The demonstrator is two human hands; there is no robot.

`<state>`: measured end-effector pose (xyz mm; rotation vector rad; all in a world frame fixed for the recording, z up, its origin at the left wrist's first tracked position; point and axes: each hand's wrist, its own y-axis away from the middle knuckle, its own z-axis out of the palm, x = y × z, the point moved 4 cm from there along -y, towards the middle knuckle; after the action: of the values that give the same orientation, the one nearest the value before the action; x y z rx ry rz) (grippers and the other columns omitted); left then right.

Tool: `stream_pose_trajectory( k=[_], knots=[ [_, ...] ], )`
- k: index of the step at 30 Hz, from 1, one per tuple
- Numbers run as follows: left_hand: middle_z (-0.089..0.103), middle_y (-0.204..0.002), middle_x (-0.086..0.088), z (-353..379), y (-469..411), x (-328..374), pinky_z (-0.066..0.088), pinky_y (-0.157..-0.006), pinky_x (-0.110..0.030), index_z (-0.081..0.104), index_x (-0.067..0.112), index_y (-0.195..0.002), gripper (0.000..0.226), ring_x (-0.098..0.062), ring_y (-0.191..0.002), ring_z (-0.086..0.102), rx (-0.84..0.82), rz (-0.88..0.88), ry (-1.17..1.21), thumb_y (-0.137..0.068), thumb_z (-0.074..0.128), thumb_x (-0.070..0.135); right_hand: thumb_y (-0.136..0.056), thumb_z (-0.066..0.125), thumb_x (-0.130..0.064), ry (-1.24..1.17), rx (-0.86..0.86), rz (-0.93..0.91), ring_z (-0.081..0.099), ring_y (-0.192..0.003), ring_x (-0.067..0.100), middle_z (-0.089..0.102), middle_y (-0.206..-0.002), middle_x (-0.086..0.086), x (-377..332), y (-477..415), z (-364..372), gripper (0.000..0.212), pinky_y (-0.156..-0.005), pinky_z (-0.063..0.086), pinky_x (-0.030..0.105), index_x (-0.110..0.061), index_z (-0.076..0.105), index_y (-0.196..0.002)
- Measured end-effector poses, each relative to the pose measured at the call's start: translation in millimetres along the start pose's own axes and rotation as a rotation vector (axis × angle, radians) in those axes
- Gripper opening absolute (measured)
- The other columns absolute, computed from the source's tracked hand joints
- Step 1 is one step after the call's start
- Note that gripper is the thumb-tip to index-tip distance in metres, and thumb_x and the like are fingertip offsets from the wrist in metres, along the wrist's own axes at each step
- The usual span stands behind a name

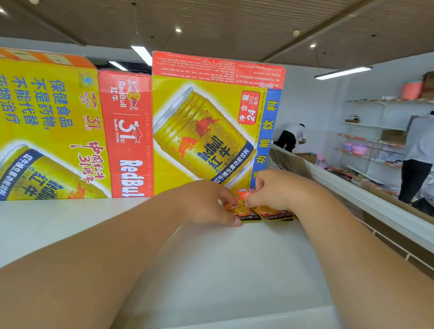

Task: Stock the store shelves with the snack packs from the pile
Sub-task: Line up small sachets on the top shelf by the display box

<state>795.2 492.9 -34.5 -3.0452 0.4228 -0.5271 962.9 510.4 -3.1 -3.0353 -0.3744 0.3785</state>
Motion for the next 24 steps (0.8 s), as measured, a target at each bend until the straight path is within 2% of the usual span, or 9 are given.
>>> stream_pose_trajectory(
  k=[3, 6, 7, 10, 11, 14, 17, 20, 24],
  knots=[
    [0.062, -0.113, 0.02, -1, 1, -2, 0.05, -0.093, -0.028, 0.066, 0.044, -0.118, 0.05, -0.005, -0.104, 0.06, -0.006, -0.017, 0.016, -0.073, 0.077, 0.064, -0.08, 0.072, -0.049, 0.008, 0.006, -0.004, 0.054, -0.079, 0.021, 0.063, -0.097, 0.007, -2, 2, 0, 0.043, -0.062, 0.037, 0.032, -0.013, 0.061, -0.102],
    [0.062, -0.107, 0.021, -10, 5, -3, 0.052, -0.067, -0.019, 0.067, 0.043, -0.121, 0.04, 0.0, -0.085, 0.063, 0.007, -0.03, 0.051, -0.082, 0.071, 0.051, -0.08, 0.071, -0.051, 0.041, 0.014, -0.018, 0.057, -0.084, 0.023, 0.062, -0.098, 0.006, -8, 1, 3, 0.045, -0.062, 0.037, 0.032, -0.014, 0.061, -0.103],
    [0.061, -0.11, 0.021, -14, 6, -4, 0.05, -0.067, -0.019, 0.066, 0.039, -0.125, 0.038, -0.001, -0.089, 0.062, 0.007, -0.027, 0.039, -0.087, 0.067, 0.044, -0.079, 0.071, -0.052, 0.059, 0.019, -0.022, 0.059, -0.088, 0.024, 0.063, -0.1, 0.006, -9, 0, 4, 0.044, -0.062, 0.038, 0.032, -0.015, 0.06, -0.102],
    [0.06, -0.133, 0.009, -21, 8, -9, 0.047, -0.1, -0.029, 0.063, 0.029, -0.134, 0.041, -0.012, -0.122, 0.055, 0.013, -0.04, -0.036, -0.093, 0.059, 0.03, -0.077, 0.068, -0.053, 0.105, 0.039, -0.02, 0.058, -0.083, 0.023, 0.062, -0.094, 0.005, -16, -3, 11, 0.041, -0.059, 0.038, 0.029, -0.018, 0.058, -0.095],
    [0.059, -0.138, 0.008, -21, 8, -12, 0.044, -0.104, -0.029, 0.063, 0.029, -0.136, 0.043, -0.013, -0.127, 0.053, 0.007, -0.057, -0.038, -0.093, 0.059, 0.029, -0.077, 0.068, -0.054, 0.12, 0.047, -0.017, 0.056, -0.076, 0.021, 0.059, -0.089, 0.004, -19, -4, 13, 0.04, -0.056, 0.037, 0.028, -0.018, 0.055, -0.09],
    [0.057, -0.142, 0.009, -19, 7, -15, 0.045, -0.102, -0.028, 0.063, 0.029, -0.136, 0.044, -0.013, -0.13, 0.052, -0.016, -0.071, -0.034, -0.092, 0.06, 0.029, -0.077, 0.067, -0.055, 0.172, 0.083, -0.019, 0.05, -0.065, 0.015, 0.055, -0.079, 0.001, -24, -6, 19, 0.039, -0.054, 0.036, 0.026, -0.021, 0.049, -0.078],
    [0.061, -0.137, 0.005, -17, 8, -9, 0.053, -0.093, -0.031, 0.069, 0.028, -0.128, 0.038, -0.017, -0.121, 0.059, -0.034, -0.059, -0.068, -0.092, 0.057, 0.028, -0.075, 0.068, -0.058, 0.189, 0.106, -0.016, 0.056, -0.072, 0.018, 0.055, -0.08, 0.001, -26, -8, 22, 0.042, -0.059, 0.042, 0.027, -0.02, 0.056, -0.088],
    [0.063, -0.128, -0.007, -15, 9, -6, 0.055, -0.093, -0.041, 0.07, 0.018, -0.119, 0.033, -0.024, -0.111, 0.063, -0.062, -0.073, -0.133, -0.092, 0.053, 0.027, -0.075, 0.067, -0.062, 0.193, 0.087, -0.011, 0.06, -0.085, 0.024, 0.055, -0.084, 0.001, -26, -9, 24, 0.051, -0.068, 0.047, 0.03, -0.018, 0.059, -0.1],
    [0.063, -0.127, -0.007, -16, 11, -5, 0.056, -0.089, -0.041, 0.07, 0.018, -0.119, 0.034, -0.024, -0.107, 0.064, -0.072, -0.079, -0.148, -0.092, 0.053, 0.028, -0.074, 0.067, -0.063, 0.191, 0.088, -0.011, 0.061, -0.088, 0.024, 0.058, -0.09, 0.002, -25, -10, 26, 0.056, -0.074, 0.051, 0.032, -0.018, 0.06, -0.105]
  ],
)
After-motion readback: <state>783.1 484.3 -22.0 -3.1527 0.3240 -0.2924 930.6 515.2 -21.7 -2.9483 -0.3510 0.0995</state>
